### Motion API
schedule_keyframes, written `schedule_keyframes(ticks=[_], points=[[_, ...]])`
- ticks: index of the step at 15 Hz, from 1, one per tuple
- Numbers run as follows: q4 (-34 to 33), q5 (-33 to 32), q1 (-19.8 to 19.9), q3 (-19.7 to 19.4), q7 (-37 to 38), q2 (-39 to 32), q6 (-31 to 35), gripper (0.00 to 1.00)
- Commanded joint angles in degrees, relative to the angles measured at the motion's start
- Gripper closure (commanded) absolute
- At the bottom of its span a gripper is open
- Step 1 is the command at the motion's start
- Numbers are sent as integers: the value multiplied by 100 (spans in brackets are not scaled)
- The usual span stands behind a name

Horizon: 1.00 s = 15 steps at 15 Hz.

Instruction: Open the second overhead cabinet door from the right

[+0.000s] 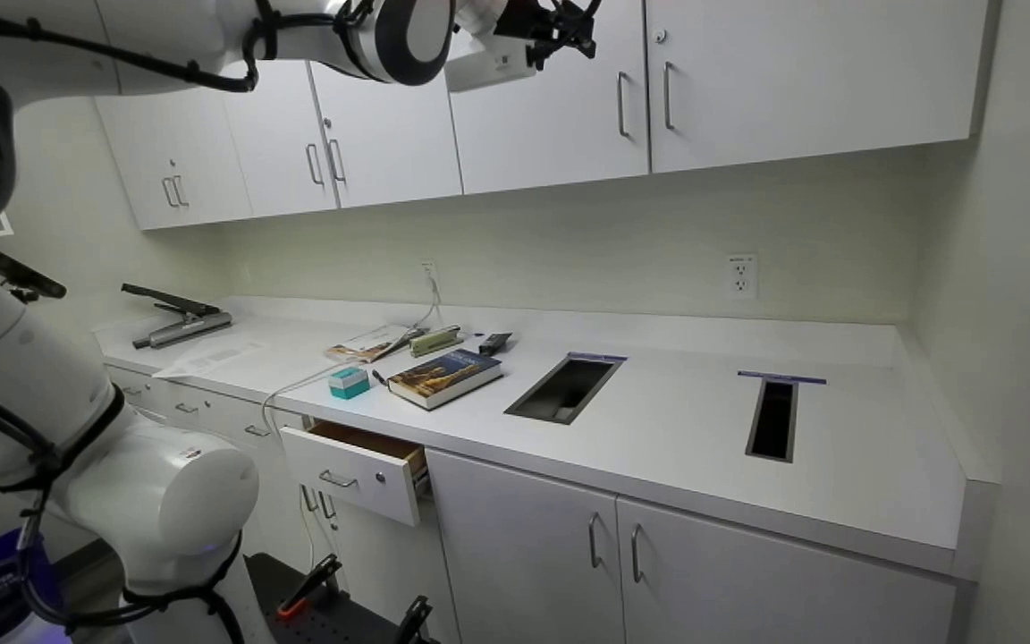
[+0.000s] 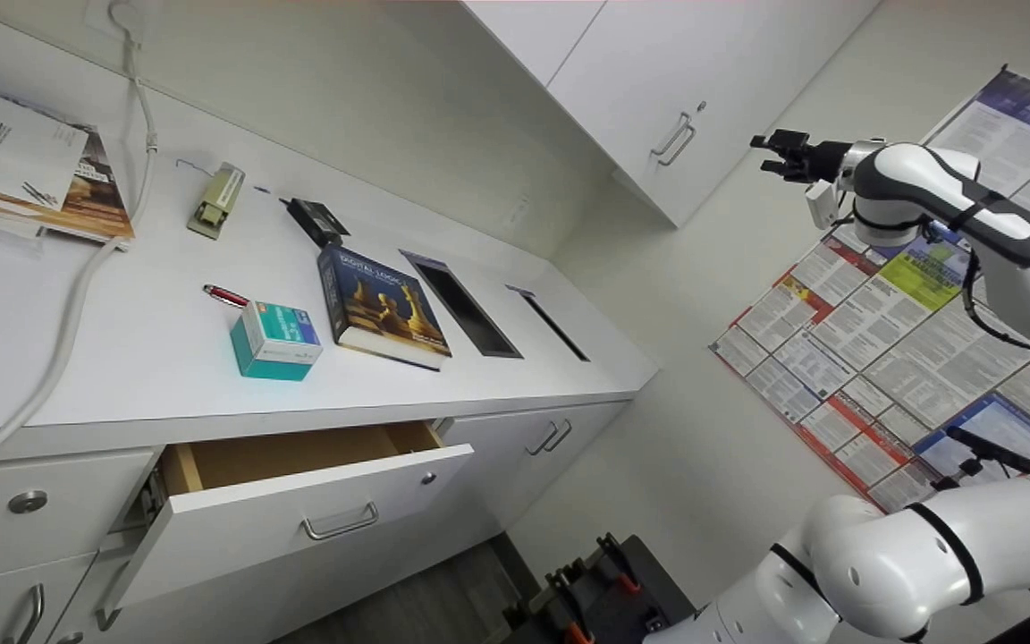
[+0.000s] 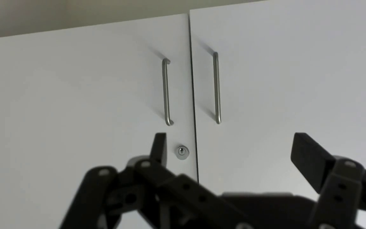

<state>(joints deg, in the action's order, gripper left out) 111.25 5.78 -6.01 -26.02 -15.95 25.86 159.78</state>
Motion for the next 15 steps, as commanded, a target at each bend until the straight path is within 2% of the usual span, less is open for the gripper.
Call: schedule_keyframes(ticks=[1, 2, 6, 10, 13, 15], points=[[-534, 421, -120, -154, -290, -494, -91, 0], [-694, 375, -346, -354, -286, -601, -133, 0], [-1538, 955, -1081, -1085, -913, -1269, -362, 0], [-2394, 2132, -1841, -1951, -1967, -1869, -1024, 0], [-3021, 3048, -1975, -2479, -2401, -2520, -1382, 0], [-3394, 3617, -1846, -2714, -2555, -3008, -1672, 0]])
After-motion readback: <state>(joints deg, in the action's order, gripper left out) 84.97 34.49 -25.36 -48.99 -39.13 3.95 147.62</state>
